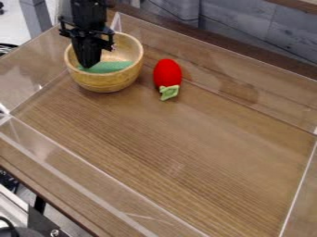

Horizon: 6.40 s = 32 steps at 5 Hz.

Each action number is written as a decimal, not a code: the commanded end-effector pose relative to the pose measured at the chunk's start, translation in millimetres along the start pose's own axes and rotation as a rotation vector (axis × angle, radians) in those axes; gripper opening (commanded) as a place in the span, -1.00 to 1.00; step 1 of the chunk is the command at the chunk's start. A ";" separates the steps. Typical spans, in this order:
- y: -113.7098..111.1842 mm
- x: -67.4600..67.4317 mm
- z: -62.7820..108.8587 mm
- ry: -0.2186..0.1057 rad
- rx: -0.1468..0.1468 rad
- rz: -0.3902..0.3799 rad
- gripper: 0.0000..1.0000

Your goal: Put the green stick in the brown bowl

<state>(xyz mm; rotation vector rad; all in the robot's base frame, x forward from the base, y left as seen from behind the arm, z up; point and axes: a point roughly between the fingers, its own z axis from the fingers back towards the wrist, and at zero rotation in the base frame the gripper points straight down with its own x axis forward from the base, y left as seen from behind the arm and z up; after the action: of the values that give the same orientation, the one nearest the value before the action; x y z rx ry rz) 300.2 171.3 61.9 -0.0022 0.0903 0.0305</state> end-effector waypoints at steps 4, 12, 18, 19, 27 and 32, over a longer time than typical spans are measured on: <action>-13.1 26.1 -13.1 -0.061 0.010 0.073 -1.00; -116.8 35.4 100.0 -0.264 -0.093 -0.036 1.00; -76.9 64.0 80.8 -0.211 -0.050 -0.148 -1.00; -76.3 64.4 75.6 -0.202 -0.045 -0.151 -1.00; -58.7 69.5 29.1 -0.134 -0.041 0.124 1.00; -124.9 37.5 60.5 -0.195 -0.060 0.041 1.00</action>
<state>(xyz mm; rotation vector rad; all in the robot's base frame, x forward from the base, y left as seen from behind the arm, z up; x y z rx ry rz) 344.0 47.2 95.8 -0.0670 -0.0372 0.0892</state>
